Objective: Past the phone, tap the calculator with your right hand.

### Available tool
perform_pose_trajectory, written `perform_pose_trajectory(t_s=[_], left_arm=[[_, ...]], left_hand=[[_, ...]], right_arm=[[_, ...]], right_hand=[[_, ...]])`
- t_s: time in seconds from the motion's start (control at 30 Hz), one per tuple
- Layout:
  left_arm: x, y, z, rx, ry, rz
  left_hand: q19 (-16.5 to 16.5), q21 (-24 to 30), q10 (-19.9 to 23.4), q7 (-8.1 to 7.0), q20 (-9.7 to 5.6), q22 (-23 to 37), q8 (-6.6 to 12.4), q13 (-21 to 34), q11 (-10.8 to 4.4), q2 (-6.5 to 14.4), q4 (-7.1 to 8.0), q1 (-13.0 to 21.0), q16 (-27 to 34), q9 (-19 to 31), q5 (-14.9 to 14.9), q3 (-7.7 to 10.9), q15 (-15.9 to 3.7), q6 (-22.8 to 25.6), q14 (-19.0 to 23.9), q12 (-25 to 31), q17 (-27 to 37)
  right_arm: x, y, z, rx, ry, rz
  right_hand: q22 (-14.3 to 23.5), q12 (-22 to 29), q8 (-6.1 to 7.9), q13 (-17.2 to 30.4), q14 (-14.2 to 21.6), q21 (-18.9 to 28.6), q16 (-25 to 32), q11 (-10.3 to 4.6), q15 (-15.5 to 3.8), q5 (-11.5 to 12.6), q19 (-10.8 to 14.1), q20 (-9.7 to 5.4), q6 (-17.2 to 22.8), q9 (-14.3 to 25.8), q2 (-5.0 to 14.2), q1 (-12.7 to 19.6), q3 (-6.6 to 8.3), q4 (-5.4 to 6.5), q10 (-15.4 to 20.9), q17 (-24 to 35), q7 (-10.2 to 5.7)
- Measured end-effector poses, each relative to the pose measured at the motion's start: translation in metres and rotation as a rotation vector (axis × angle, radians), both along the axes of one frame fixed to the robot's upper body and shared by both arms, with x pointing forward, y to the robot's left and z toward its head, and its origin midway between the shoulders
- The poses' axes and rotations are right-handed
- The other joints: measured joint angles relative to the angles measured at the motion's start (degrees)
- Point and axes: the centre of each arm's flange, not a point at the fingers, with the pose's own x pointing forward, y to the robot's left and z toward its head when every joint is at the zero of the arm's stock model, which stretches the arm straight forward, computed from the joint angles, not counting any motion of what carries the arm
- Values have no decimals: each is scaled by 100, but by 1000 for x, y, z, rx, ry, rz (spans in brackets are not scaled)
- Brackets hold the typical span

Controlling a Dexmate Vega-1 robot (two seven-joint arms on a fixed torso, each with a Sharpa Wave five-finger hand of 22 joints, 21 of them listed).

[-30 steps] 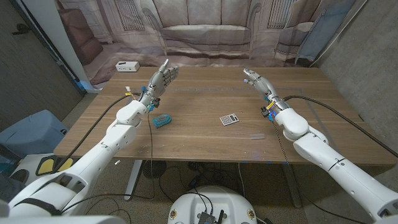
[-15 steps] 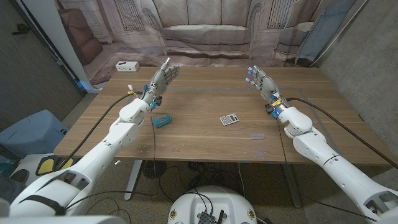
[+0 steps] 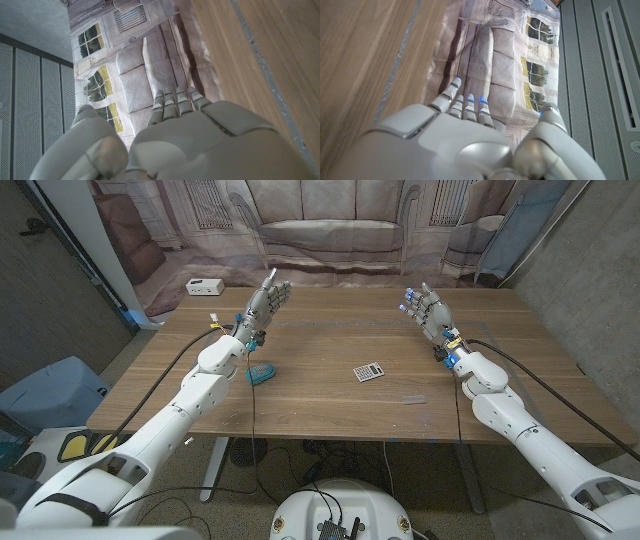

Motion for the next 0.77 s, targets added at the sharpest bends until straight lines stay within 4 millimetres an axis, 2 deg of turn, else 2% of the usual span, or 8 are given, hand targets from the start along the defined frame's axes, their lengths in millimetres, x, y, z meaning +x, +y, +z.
perform_pose_trajectory(t_s=[0.5, 0.77], left_arm=[[3, 0, -4, -5, 20, -15], [4, -1, -6, -17, 12, -10]], left_hand=[[0, 0, 0, 0, 0, 0, 0, 0, 0, 1, 0, 1, 0, 0, 0, 0, 0, 0, 0, 0, 0], [1, 0, 0, 0, 0, 0, 0, 0, 0, 30, 1, 30, 0, 0, 0, 0, 0, 1, 0, 0, 0]], right_arm=[[4, 1, -8, 39, 12, 50], [10, 1, -2, 28, 11, 62]], right_hand=[[0, -27, -21, -10, 41, -43, 0, 0, 42, 0, 31, 31, 1, 0, -48, -48, -42, 1, 0, 0, 0], [0, -27, -21, -10, 41, -84, 0, 0, 42, 0, 30, 31, 1, 1, -47, -48, -51, 11, -1, 0, 0]])
